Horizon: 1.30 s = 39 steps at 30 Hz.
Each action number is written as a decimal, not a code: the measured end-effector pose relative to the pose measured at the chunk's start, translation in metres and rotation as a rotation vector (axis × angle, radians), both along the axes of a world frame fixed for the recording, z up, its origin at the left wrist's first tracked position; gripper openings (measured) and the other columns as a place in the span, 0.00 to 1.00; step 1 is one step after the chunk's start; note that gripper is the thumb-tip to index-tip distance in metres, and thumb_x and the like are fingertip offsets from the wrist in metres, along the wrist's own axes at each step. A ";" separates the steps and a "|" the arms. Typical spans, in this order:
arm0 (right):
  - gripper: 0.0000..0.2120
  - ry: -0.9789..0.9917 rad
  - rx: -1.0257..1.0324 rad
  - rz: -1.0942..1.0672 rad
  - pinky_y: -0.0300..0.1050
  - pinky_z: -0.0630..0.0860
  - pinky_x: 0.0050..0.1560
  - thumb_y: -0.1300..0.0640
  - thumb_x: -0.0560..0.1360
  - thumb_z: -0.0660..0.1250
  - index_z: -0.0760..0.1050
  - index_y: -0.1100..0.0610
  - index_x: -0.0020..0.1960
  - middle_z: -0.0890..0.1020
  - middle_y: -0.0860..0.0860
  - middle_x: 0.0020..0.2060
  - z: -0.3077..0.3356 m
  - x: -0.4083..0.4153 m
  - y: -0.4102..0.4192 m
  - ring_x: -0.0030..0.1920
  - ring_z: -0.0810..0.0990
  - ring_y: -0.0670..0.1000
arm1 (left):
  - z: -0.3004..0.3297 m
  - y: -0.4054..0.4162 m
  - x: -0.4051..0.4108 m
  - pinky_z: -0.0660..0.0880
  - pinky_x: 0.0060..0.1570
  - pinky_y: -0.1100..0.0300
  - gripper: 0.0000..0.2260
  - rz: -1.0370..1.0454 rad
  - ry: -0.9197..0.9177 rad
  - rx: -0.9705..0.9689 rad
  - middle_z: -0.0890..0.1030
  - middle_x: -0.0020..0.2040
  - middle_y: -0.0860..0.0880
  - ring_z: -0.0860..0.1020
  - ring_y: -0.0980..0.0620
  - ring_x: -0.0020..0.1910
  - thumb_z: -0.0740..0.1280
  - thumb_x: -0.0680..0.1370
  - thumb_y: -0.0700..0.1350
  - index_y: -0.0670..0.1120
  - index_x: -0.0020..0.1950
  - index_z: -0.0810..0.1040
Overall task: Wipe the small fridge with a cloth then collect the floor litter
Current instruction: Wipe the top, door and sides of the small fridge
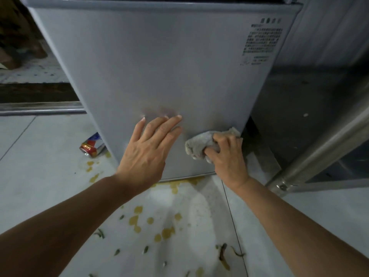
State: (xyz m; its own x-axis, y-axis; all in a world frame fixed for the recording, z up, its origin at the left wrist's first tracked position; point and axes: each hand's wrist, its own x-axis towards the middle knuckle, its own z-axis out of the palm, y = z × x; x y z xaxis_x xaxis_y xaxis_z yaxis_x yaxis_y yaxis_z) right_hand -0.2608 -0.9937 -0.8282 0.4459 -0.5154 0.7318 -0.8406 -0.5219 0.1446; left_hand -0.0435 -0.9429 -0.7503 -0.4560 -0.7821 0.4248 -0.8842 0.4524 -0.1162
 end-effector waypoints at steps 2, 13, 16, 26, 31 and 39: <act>0.07 0.091 0.060 0.047 0.53 0.74 0.42 0.64 0.63 0.74 0.79 0.56 0.39 0.65 0.55 0.49 0.000 -0.001 0.001 0.46 0.66 0.57 | -0.002 0.004 0.007 0.63 0.66 0.41 0.31 0.006 -0.017 0.023 0.68 0.71 0.45 0.65 0.44 0.66 0.63 0.62 0.33 0.41 0.66 0.72; 0.06 -0.268 -0.295 0.070 0.52 0.70 0.43 0.65 0.75 0.66 0.79 0.60 0.40 0.69 0.54 0.56 0.059 0.061 -0.009 0.47 0.69 0.57 | 0.010 0.006 0.045 0.60 0.66 0.43 0.30 0.056 0.138 -0.080 0.68 0.71 0.44 0.65 0.44 0.65 0.62 0.64 0.33 0.41 0.67 0.69; 0.02 0.041 -0.173 0.168 0.52 0.69 0.43 0.63 0.70 0.71 0.80 0.57 0.40 0.67 0.50 0.57 0.014 0.064 -0.004 0.48 0.68 0.56 | 0.004 0.006 0.055 0.59 0.67 0.44 0.29 0.047 0.111 -0.069 0.67 0.72 0.44 0.65 0.44 0.65 0.63 0.65 0.32 0.42 0.67 0.68; 0.02 -0.016 -0.190 0.224 0.52 0.69 0.42 0.63 0.75 0.68 0.78 0.58 0.44 0.68 0.54 0.57 0.049 0.093 -0.002 0.45 0.69 0.57 | -0.011 0.017 0.090 0.68 0.62 0.42 0.28 0.103 0.243 -0.053 0.72 0.68 0.43 0.68 0.43 0.64 0.66 0.66 0.32 0.42 0.67 0.69; 0.04 -0.080 -0.287 0.216 0.51 0.70 0.41 0.63 0.75 0.68 0.81 0.57 0.45 0.69 0.52 0.57 0.047 0.123 -0.003 0.46 0.69 0.56 | -0.017 0.020 0.103 0.69 0.62 0.45 0.28 0.149 0.365 -0.076 0.74 0.64 0.40 0.71 0.41 0.62 0.67 0.66 0.28 0.38 0.65 0.71; 0.05 0.328 -0.081 0.302 0.50 0.69 0.39 0.62 0.71 0.68 0.80 0.55 0.44 0.68 0.49 0.58 0.008 0.133 0.011 0.45 0.68 0.53 | -0.022 0.026 0.107 0.73 0.61 0.49 0.27 0.137 0.663 0.032 0.68 0.67 0.39 0.71 0.43 0.63 0.60 0.69 0.25 0.36 0.69 0.65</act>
State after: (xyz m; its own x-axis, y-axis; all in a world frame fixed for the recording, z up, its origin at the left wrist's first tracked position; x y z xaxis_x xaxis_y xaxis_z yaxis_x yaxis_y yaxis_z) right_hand -0.1281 -0.9830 -0.8206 0.7827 -0.2734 0.5591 -0.5550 -0.7131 0.4283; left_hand 0.0635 -0.9169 -0.7720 -0.0030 -0.8314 0.5557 -0.8137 0.3251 0.4820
